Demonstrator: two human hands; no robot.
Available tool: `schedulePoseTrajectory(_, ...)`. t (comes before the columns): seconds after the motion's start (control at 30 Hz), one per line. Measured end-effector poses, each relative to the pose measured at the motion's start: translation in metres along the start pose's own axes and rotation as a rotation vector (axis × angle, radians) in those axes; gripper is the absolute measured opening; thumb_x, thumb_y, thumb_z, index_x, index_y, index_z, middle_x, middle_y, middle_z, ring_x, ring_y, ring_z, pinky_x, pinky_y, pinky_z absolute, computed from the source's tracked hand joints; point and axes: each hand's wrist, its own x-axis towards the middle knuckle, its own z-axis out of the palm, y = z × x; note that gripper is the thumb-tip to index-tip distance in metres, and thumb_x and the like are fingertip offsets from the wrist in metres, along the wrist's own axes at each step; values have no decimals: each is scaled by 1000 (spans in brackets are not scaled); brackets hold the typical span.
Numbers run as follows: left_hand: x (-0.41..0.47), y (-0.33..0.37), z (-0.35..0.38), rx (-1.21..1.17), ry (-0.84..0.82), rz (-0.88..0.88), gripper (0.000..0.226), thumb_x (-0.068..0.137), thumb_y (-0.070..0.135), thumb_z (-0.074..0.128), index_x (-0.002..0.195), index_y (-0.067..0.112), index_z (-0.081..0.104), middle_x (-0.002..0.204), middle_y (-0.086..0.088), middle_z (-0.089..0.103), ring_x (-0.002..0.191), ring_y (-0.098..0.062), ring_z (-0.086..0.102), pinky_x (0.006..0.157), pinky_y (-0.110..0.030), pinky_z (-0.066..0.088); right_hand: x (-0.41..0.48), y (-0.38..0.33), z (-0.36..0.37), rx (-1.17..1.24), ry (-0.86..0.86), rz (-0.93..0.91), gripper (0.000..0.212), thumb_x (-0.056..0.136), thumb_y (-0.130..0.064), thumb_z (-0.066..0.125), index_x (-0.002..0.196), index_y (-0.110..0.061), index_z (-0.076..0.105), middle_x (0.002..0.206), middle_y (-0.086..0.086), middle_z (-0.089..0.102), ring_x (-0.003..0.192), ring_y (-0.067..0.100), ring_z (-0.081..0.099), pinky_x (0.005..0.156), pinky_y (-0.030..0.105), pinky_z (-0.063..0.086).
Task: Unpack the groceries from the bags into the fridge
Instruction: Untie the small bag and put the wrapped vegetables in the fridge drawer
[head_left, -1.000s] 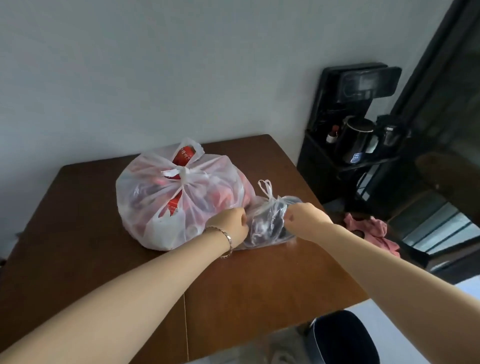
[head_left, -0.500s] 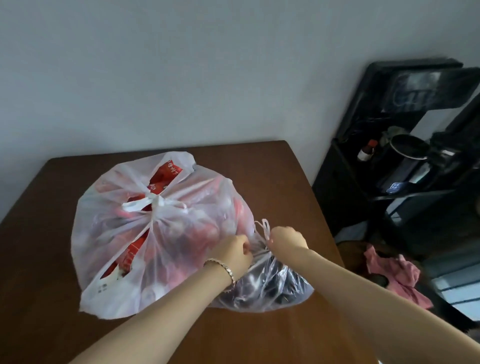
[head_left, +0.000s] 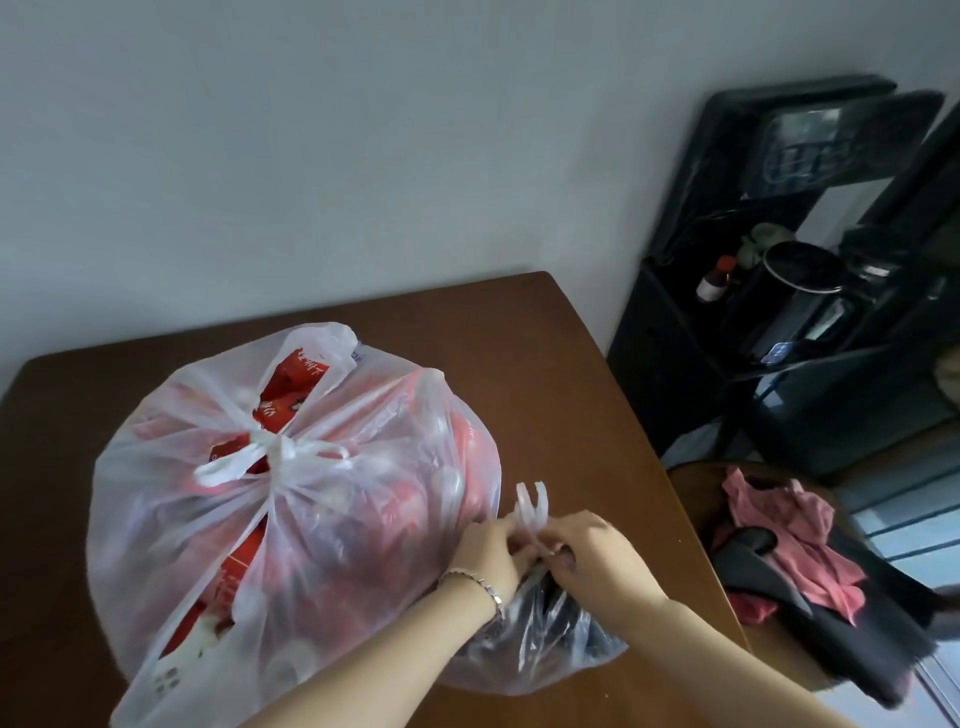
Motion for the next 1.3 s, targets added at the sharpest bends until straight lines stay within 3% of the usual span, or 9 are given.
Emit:
schedulePoseTrajectory(0.27, -12, 4, -3, -220, -59, -62, 30, 88, 16, 57, 59, 21, 52, 57, 8, 51, 55, -3, 47, 52, -14, 36, -12, -15, 3, 75, 161, 151, 15, 86, -18, 60, 88, -9, 72, 96, 4, 67, 90, 18, 61, 78, 31, 50)
schedulePoseTrajectory(0.4, -23, 3, -7, -207, -85, 121, 19, 87, 12, 61, 74, 26, 61, 71, 14, 63, 67, 8, 59, 66, -8, 45, -18, -9, -4, 401, 130, 251, 11, 80, -16, 71, 69, -15, 73, 69, 2, 68, 55, 3, 55, 54, 24, 44)
schedulePoseTrajectory(0.5, -27, 1, -6, 102, 91, 358, 5, 81, 19, 64, 85, 22, 66, 83, 9, 66, 81, -11, 61, 76, -24, 44, -22, 0, -7, 538, 75, 256, 18, 81, -9, 69, 65, -18, 71, 58, 4, 63, 35, 0, 36, 40, 15, 29)
schedulePoseTrajectory(0.73, -31, -9, 9, -65, 110, 273, 24, 86, 0, 57, 68, 16, 61, 68, 3, 61, 64, -6, 55, 64, -15, 45, -31, -8, -3, 1057, 48, 241, 21, 83, 9, 59, 78, -8, 47, 66, 3, 59, 57, 11, 58, 56, 23, 48)
schedulePoseTrajectory(0.87, -29, -6, -4, -26, 10, 262, 47, 87, -7, 45, 50, 22, 46, 52, 8, 43, 51, -3, 41, 56, -13, 35, -28, -2, 7, 14, 390, -480, 35, 70, -1, 64, 91, -24, 50, 68, -12, 60, 63, 6, 55, 66, 20, 42)
schedulePoseTrajectory(0.97, -30, -4, -9, -192, 25, 162, 53, 86, -9, 51, 49, 29, 54, 51, 12, 48, 52, 2, 46, 54, -5, 39, -26, 8, 14, -238, 536, -683, 34, 61, -1, 65, 88, -19, 58, 63, -9, 60, 62, 13, 57, 71, 24, 39)
schedulePoseTrajectory(1.07, -36, 0, -9, -296, 27, 133, 35, 85, 0, 61, 61, 24, 55, 62, 13, 52, 62, 1, 48, 58, -2, 41, -25, 9, 21, -202, 657, -524, 16, 62, -4, 70, 73, -15, 66, 60, -7, 59, 57, 16, 57, 61, 29, 44)
schedulePoseTrajectory(1.2, -47, -8, -5, -202, 158, 261, 4, 82, 11, 68, 81, 14, 69, 73, 18, 60, 69, 8, 56, 68, 1, 39, -24, -10, 9, 370, 578, 157, 10, 80, -6, 66, 87, -13, 63, 61, -7, 52, 53, 14, 47, 52, 29, 41)
schedulePoseTrajectory(1.3, -57, -15, -1, -318, 100, 264, 22, 80, -1, 66, 76, 21, 64, 79, 16, 62, 73, 10, 58, 74, -3, 41, -3, -7, -5, 832, 453, 539, 14, 93, -8, 48, 101, -10, 60, 67, 3, 60, 52, 16, 50, 50, 27, 39)
